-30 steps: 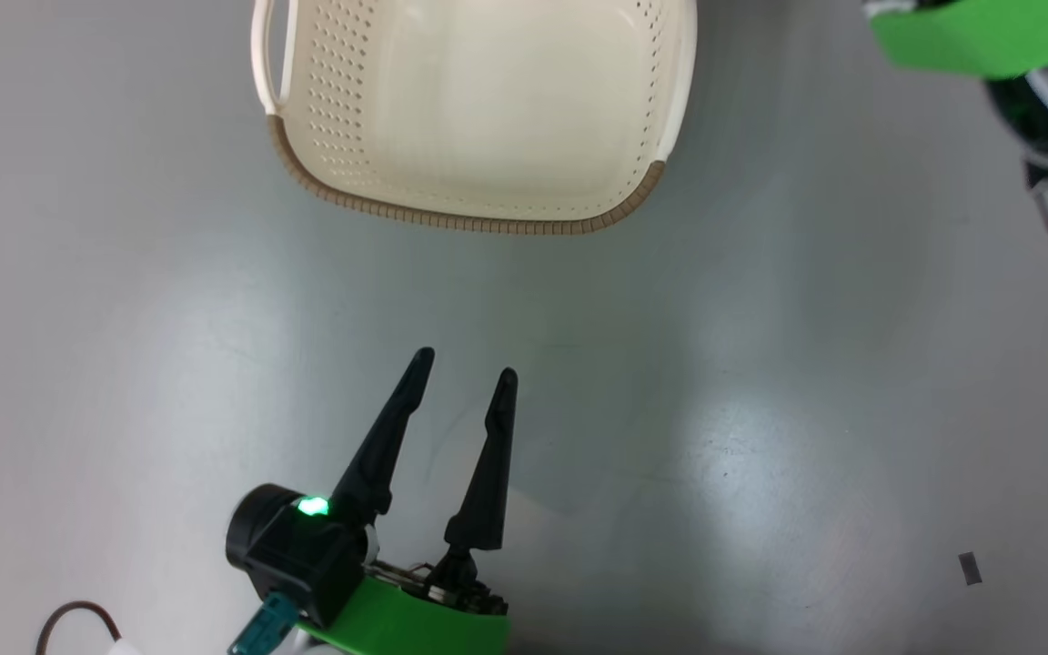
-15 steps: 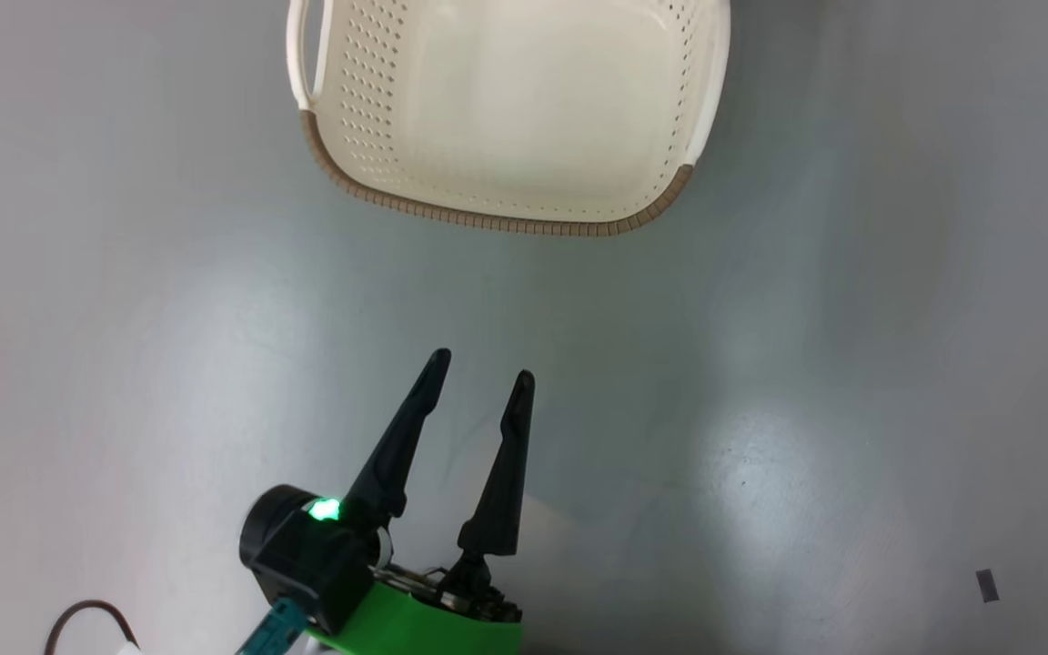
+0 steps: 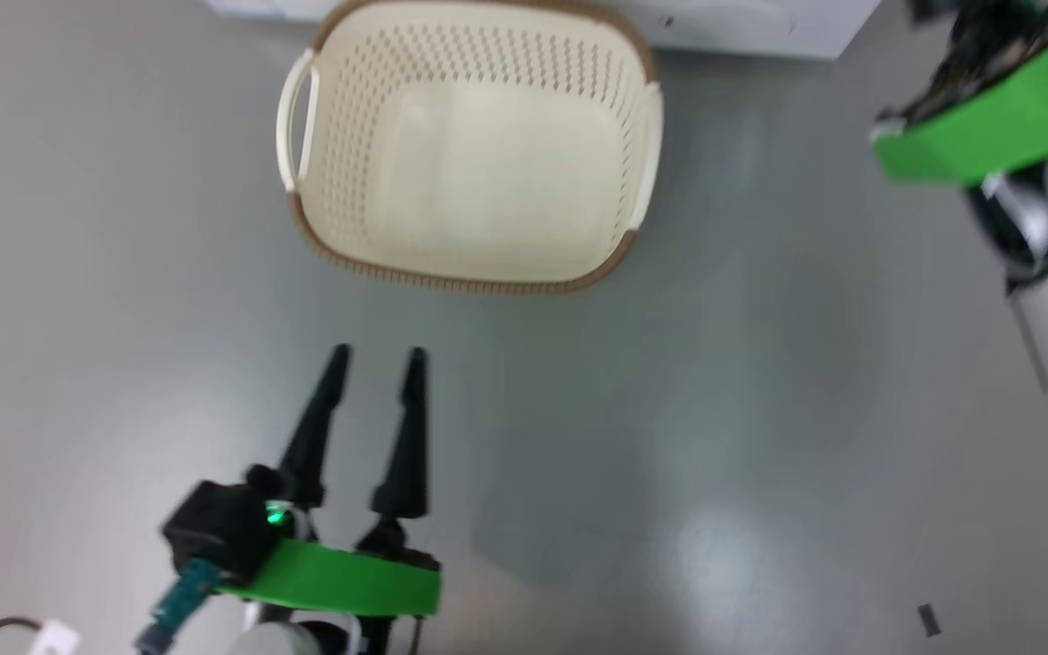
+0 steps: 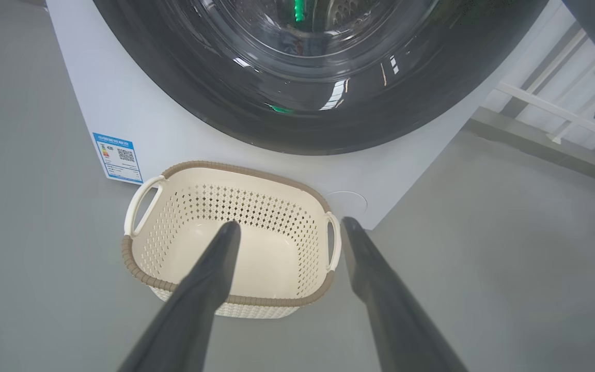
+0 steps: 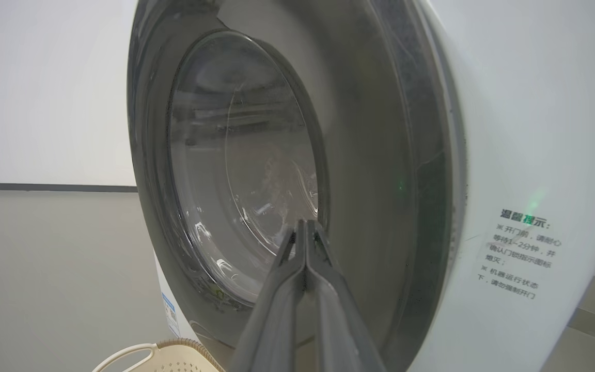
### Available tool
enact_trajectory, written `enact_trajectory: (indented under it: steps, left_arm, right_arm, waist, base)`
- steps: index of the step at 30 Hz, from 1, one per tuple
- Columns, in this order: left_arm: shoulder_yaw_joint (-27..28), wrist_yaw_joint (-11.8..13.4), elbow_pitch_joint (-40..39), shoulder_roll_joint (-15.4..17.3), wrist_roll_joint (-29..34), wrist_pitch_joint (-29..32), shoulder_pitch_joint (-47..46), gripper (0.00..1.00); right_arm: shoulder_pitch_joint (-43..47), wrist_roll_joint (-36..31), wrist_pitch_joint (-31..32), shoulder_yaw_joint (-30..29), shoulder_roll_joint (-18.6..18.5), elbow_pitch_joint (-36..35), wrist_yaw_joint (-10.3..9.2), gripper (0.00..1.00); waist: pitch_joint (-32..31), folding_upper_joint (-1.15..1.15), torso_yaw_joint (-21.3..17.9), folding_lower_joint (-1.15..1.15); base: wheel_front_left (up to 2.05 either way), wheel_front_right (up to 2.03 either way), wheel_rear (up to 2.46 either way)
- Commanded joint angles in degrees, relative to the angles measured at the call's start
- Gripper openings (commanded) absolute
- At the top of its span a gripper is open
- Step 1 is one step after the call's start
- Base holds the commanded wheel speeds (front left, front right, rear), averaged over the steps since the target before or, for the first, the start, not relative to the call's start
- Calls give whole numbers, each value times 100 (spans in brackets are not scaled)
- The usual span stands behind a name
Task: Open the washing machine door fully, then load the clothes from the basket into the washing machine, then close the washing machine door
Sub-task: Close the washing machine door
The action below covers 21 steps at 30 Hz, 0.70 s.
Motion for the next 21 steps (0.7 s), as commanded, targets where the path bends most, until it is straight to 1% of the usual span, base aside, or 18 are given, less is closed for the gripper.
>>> enact_trajectory:
  steps: [1,2,3,5,11,14,16,21]
  left_arm:
    - [252,-7,-76,66,-87,-36,87,100]
    - [361,-24,-22,66,-177,-36,130,100]
    - [464,-24,62,66,-283,-36,176,100]
    - [597,-91,252,66,-409,-36,223,100]
    - [904,-276,581,66,-174,-36,395,100]
    - [963,-422,763,66,-198,-36,593,100]
    - [987,-532,888,66,-136,-36,710,100]
    - [1123,-628,1123,66,3,-36,995,100]
  right_arm:
    - [287,63,5,-1,108,-193,-39,73]
    - [474,62,5,-38,141,-234,-39,87]
    - [657,50,5,-51,162,-271,-39,99]
    - [1002,20,5,-100,207,-326,-39,100]
    - [2010,-7,5,-227,440,-438,-39,100]
    - [2496,-50,5,-299,516,-422,-39,100]
    - [2828,-61,5,-422,569,-435,-39,100]
    - [3722,-157,5,-800,622,-485,-39,100]
  waist:
    - [-548,0,-342,0]
    - [-682,0,-394,0]
    - [-819,0,-441,0]
    - [-1086,0,-536,0]
    - [-1871,0,-895,0]
    - [-2285,0,-1084,0]
    - [-2536,0,-1190,0]
    - [-3064,0,-1361,0]
  base:
    - [0,0,0]
    - [0,0,0]
    - [0,0,0]
    - [0,0,0]
    - [0,0,0]
    - [0,0,0]
    - [0,0,0]
    - [0,0,0]
